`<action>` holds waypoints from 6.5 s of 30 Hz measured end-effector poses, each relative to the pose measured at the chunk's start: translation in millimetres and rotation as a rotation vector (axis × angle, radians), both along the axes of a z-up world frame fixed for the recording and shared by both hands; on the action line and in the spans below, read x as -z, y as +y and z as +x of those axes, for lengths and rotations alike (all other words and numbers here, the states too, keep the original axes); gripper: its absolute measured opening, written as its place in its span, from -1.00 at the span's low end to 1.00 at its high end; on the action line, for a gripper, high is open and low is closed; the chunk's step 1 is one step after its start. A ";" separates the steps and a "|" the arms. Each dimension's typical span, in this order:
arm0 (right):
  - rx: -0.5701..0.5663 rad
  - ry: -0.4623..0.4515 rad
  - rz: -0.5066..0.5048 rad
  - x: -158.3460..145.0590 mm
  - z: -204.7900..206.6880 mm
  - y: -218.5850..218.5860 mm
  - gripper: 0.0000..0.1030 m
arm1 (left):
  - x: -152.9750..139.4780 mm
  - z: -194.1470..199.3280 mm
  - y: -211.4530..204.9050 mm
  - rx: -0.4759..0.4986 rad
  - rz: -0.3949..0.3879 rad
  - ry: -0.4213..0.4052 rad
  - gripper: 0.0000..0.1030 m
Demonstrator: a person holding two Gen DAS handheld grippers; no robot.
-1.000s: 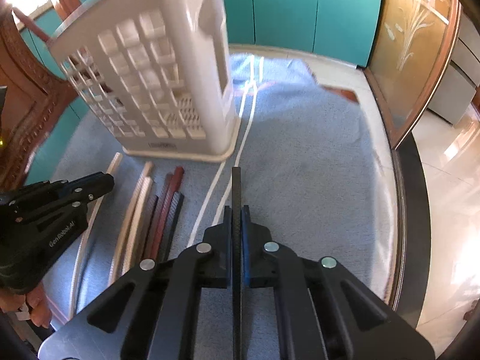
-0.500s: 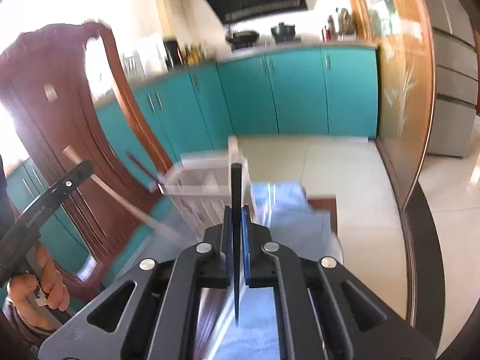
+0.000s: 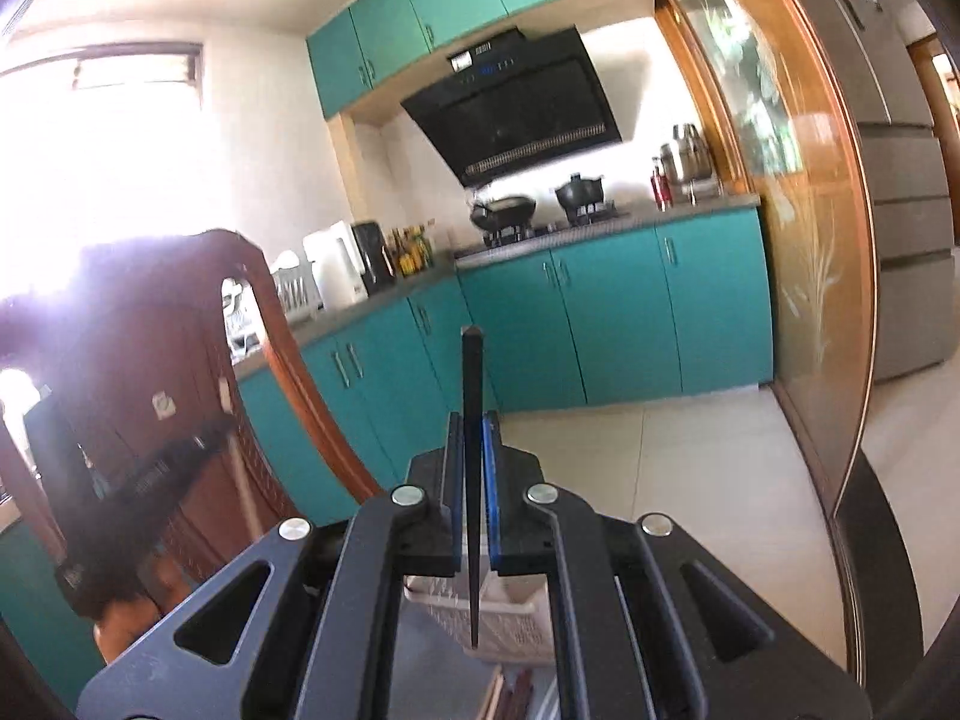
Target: Organize utensils
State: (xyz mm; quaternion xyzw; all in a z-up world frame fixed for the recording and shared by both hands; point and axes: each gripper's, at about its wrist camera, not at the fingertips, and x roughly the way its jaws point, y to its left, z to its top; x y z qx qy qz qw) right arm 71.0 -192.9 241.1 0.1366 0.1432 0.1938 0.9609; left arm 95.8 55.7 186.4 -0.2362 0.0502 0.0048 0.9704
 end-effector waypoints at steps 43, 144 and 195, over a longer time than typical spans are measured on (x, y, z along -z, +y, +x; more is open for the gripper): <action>0.104 0.072 0.006 74.3 80.3 18.8 -0.87 | 44.4 39.9 4.6 -0.082 0.033 0.071 -0.84; -0.048 0.775 -0.313 295.5 37.3 37.7 -0.51 | 275.7 22.6 -53.5 0.413 0.400 0.965 -0.69; -0.024 0.690 -0.513 310.3 33.7 71.7 -0.84 | 275.6 52.4 -98.8 0.263 0.429 0.931 -0.86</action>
